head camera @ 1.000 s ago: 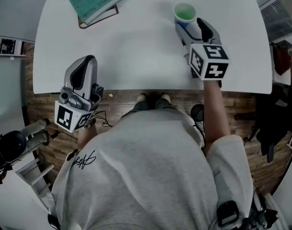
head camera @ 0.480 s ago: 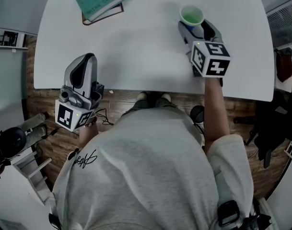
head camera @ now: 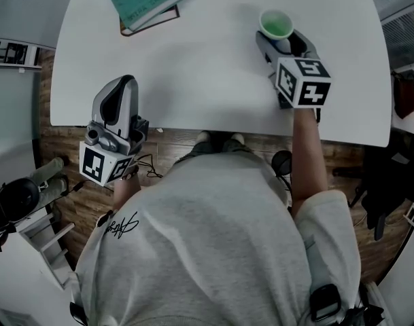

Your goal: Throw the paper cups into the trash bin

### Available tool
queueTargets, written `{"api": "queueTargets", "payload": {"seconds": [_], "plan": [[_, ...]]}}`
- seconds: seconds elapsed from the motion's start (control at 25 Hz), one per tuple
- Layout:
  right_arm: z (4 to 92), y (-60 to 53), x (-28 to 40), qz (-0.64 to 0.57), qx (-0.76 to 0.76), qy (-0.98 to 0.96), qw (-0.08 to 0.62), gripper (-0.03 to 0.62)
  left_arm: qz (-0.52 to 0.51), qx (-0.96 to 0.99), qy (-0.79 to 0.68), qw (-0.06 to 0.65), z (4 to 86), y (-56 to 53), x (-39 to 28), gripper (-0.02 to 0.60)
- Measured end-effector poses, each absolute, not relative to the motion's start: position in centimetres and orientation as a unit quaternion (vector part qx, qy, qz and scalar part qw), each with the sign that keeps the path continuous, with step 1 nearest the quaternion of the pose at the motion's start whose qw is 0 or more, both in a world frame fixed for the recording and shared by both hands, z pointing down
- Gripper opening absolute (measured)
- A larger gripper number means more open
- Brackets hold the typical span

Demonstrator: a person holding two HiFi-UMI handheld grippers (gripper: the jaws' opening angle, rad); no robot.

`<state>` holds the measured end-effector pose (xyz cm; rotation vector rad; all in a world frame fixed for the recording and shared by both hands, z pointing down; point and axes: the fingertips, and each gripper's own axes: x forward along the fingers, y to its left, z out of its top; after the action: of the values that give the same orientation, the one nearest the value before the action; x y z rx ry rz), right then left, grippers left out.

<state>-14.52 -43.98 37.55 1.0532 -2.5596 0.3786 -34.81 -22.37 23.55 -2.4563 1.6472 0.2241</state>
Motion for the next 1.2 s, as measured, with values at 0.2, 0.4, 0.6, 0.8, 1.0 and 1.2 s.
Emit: {"api": "queueTargets", "payload": {"seconds": [0.2, 0.4, 0.6, 0.8, 1.0, 1.2], "plan": [[36.5, -43.6, -14.5, 0.105, 0.375, -0.908, 0.157, 0.284, 0.080, -0.829, 0.545, 0.092, 23.0, -22.4, -34.8, 0.003], [35.4, -42.5, -14.8, 0.111, 0.387, -0.906, 0.129, 0.284, 0.080, -0.840, 0.528, 0.093, 22.7, -22.6, -35.3, 0.003], [34.7, -40.6, -14.0, 0.100, 0.403, -0.901, 0.122, 0.284, 0.081, -0.854, 0.506, 0.092, 22.7, -22.2, -35.0, 0.003], [33.8, -38.8, -14.1, 0.088, 0.421, -0.895, 0.114, 0.284, 0.091, -0.868, 0.479, 0.094, 22.5, -22.7, -35.1, 0.003], [32.6, -36.6, -14.6, 0.083, 0.435, -0.891, 0.097, 0.284, 0.096, -0.883, 0.450, 0.093, 22.5, -22.5, -35.4, 0.003], [31.1, -34.2, -14.7, 0.077, 0.452, -0.885, 0.080, 0.283, 0.102, -0.896, 0.422, 0.092, 22.2, -21.9, -35.3, 0.003]]}}
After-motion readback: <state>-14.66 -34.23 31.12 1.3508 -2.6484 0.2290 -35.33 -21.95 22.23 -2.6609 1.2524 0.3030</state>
